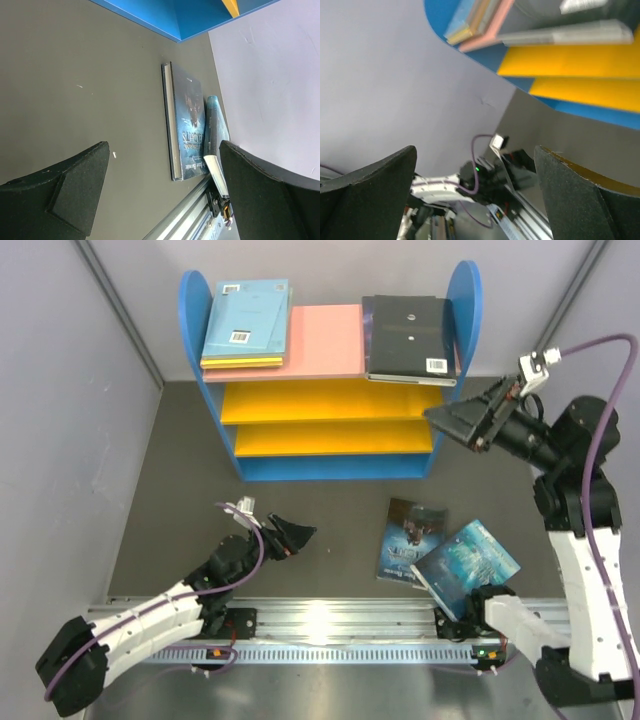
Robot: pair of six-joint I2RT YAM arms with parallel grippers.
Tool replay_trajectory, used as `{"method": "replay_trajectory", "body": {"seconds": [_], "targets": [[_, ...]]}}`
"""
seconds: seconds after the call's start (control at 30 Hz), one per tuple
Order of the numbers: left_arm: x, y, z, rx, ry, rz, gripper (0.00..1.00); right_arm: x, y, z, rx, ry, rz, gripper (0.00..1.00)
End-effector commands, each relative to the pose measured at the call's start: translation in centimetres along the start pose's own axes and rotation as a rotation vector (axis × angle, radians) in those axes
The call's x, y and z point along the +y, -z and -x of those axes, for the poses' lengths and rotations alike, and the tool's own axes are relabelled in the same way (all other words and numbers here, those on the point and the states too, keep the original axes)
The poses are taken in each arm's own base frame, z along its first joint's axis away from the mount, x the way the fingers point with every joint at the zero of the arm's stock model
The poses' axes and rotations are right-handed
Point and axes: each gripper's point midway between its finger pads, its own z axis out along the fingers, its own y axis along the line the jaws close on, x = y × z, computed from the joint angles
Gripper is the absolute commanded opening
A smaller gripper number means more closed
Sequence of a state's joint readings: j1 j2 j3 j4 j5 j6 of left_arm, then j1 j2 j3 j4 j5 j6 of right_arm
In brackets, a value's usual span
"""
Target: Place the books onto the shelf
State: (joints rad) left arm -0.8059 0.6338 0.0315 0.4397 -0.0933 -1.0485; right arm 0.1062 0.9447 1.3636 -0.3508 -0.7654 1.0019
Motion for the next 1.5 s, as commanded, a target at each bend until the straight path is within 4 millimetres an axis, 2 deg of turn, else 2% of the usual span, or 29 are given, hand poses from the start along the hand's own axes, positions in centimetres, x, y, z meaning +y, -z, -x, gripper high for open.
{"method": "replay_trajectory", "body": {"seconds": [0.0,0.03,0.07,0.1,0.17,0.2,0.23,0.27,0.3,0.33,0.4,0.43,0.47,0.5,0.63,0.73,0.83,0.97,1.13,1.17,1.23,1.27,1.3,1.37,1.4,1.47], "targets": [[4.7,0.8,-2.4,0.049,-0.016,0.095,0.96,-4.1,3.9,-4.7,0.075,0.131,-0.180,1.00],[4.4,0.8,-2.6,0.060,-0.020,0.087,0.96,-6.2,4.6,-5.2,0.058,0.142,-0.264,1.00],[4.6,0.7,-2.8,0.075,-0.030,0.092,0.96,-7.6,6.2,-6.8,0.071,0.174,-0.324,1.00],[4.0,0.5,-2.8,0.082,-0.033,0.080,0.96,-11.1,6.7,-8.7,0.109,0.136,-0.403,1.00],[3.6,0.2,-3.3,0.117,-0.039,0.069,0.96,-14.4,8.0,-11.1,0.131,0.121,-0.484,1.00],[3.4,-0.2,-3.6,0.134,-0.048,0.071,0.95,-17.8,8.4,-13.5,0.184,0.057,-0.543,1.00],[3.7,-0.1,-4.4,0.165,-0.061,0.078,0.95,-19.0,8.7,-14.3,0.184,0.047,-0.567,1.00],[2.5,-0.8,-4.3,0.168,-0.077,0.058,0.93,-20.3,9.0,-15.0,0.190,0.037,-0.597,1.00],[2.1,-1.5,-4.7,0.189,-0.095,0.068,0.93,-22.4,9.5,-16.3,0.209,0.006,-0.648,1.00],[1.2,-1.6,-5.8,0.226,-0.122,0.050,0.92,-24.1,10.4,-16.0,0.171,0.017,-0.734,1.00],[0.3,-2.7,-6.8,0.258,-0.173,0.055,0.91,-26.3,11.7,-15.6,0.139,0.040,-0.860,1.00],[-0.2,-2.8,-7.7,0.286,-0.191,0.043,0.90,-28.1,13.4,-14.6,0.079,0.051,-1.000,1.00],[0.3,-3.1,-8.5,0.312,-0.212,0.062,0.90,-28.3,13.8,-14.3,0.060,0.047,-1.032,1.00],[-0.4,-3.5,-8.8,0.323,-0.217,0.047,0.89,-28.2,13.6,-13.9,0.043,0.047,-1.026,1.00],[-0.4,-4.2,-10.0,0.364,-0.217,0.038,0.88,-29.4,13.0,-12.1,-0.045,-0.033,-1.096,1.00],[-0.3,-4.4,-10.6,0.387,-0.221,0.037,0.88,-30.3,12.0,-12.3,-0.034,-0.072,-1.097,1.00],[-0.3,-4.3,-10.5,0.387,-0.222,0.035,0.88,-32.2,13.0,-13.0,-0.007,-0.058,-1.168,1.00],[0.0,-4.2,-10.3,0.373,-0.223,0.042,0.89,-34.5,13.3,-16.3,0.074,-0.097,-1.176,1.00],[0.3,-4.3,-10.2,0.373,-0.226,0.062,0.89,-35.2,12.3,-19.2,0.112,-0.163,-1.118,1.00],[0.2,-4.3,-10.1,0.368,-0.226,0.063,0.89,-35.9,12.6,-20.5,0.135,-0.181,-1.125,1.00],[0.2,-4.2,-9.9,0.359,-0.225,0.064,0.89,-36.0,11.6,-21.9,0.154,-0.206,-1.084,1.00],[0.4,-4.1,-9.8,0.350,-0.226,0.073,0.89,-36.4,11.6,-23.3,0.181,-0.223,-1.076,1.00],[0.4,-4.1,-9.6,0.343,-0.224,0.076,0.89,-36.0,10.2,-24.4,0.206,-0.231,-1.034,1.00],[0.5,-3.8,-9.3,0.328,-0.218,0.080,0.89,-35.8,9.2,-26.1,0.242,-0.239,-1.006,1.00],[0.7,-3.8,-9.0,0.316,-0.217,0.086,0.90,-35.3,7.9,-27.5,0.280,-0.246,-0.977,1.00],[0.8,-3.6,-8.8,0.309,-0.213,0.089,0.90,-34.8,6.8,-28.9,0.315,-0.248,-0.960,1.00]]}}
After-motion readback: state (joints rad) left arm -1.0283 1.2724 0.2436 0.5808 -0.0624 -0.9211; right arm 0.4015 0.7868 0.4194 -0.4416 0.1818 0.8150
